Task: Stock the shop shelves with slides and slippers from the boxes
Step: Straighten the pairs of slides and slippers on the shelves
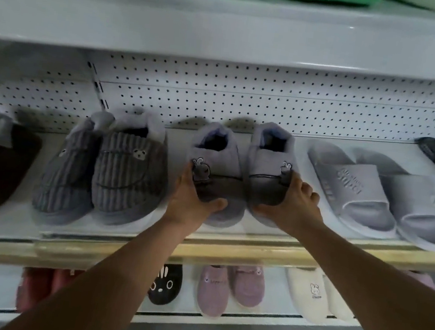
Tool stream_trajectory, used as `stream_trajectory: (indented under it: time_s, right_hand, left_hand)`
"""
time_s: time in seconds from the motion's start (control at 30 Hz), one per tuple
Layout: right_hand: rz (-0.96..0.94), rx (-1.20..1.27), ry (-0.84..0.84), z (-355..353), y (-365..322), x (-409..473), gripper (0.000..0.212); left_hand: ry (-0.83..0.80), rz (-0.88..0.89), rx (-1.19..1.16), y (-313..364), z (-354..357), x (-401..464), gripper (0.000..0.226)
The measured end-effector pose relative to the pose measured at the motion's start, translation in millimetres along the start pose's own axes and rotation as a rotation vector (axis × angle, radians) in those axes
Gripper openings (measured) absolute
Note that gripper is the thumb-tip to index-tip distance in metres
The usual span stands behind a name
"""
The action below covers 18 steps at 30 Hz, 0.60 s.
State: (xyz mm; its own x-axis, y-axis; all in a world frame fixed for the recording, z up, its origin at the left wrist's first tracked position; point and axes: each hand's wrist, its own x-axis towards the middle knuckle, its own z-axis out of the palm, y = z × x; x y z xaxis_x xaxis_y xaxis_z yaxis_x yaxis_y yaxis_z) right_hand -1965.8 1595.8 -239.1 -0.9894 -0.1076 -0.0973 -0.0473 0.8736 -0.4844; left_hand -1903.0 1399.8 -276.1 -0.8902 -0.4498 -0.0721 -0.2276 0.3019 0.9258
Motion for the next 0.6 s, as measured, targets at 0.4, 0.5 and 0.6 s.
stream_trajectory:
  time_s: [0.4, 0.5, 0.6]
  right_hand:
    - [-0.04, -0.017, -0.098, -10, 9, 11, 0.115]
    - [-0.024, -0.013, -0.078, -10, 8, 9, 0.117]
    - [-0.028, -0.017, -0.103, -10, 11, 11, 0.115]
  left_hand:
    - [-0.045, 0.033, -0.085, 7, 12, 2, 0.108]
    - [-0.036, 0.04, -0.007, 7, 11, 3, 0.108]
    - [-0.031, 0.058, 0.044, 9, 12, 4, 0.106]
